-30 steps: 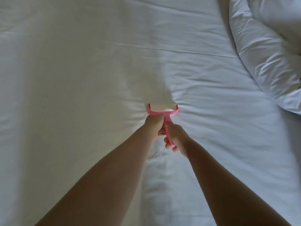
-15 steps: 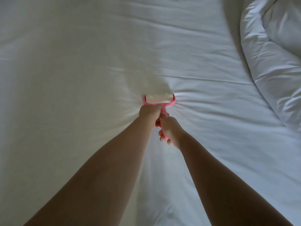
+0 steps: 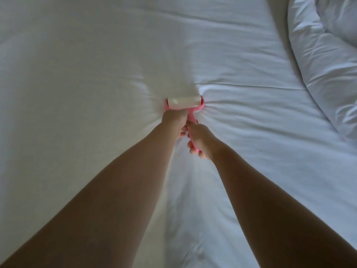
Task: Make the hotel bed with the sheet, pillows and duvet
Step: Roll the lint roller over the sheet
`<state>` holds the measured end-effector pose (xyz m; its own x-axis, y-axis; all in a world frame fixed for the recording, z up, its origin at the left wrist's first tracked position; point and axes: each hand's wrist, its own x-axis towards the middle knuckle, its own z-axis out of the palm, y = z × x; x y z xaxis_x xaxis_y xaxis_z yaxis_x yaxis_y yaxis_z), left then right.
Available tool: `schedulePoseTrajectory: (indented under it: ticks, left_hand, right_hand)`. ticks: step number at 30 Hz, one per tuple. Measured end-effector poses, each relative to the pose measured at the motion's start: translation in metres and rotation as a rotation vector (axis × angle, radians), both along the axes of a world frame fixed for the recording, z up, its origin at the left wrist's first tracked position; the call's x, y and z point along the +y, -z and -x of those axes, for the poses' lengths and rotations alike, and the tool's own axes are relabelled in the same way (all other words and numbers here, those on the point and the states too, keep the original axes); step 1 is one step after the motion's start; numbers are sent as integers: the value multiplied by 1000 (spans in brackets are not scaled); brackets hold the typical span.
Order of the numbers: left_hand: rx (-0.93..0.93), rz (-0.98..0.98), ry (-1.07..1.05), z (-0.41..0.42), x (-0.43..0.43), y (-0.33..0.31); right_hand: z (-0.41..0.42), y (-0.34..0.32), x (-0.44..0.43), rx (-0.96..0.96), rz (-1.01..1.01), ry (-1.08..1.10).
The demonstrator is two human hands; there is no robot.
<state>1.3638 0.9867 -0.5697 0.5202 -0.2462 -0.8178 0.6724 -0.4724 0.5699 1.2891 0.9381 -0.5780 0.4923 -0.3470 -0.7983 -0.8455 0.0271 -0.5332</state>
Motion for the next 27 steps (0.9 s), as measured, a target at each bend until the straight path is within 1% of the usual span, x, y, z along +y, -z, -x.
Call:
schedulePoseTrajectory:
  ticks: [6,11,18,27]
  left_hand:
    - [92,-30,45,64,25,-4]
    - [135,-48,89,131,47,-6]
    - [209,-75,148,222,88,-13]
    - [139,-134,209,313,130,-22]
  right_hand:
    - [72,-12,22,-31,-15,25]
    - [142,-9,44,36,17,-15]
    - [238,-16,84,99,3,8]
    - [329,-20,130,148,-50,97]
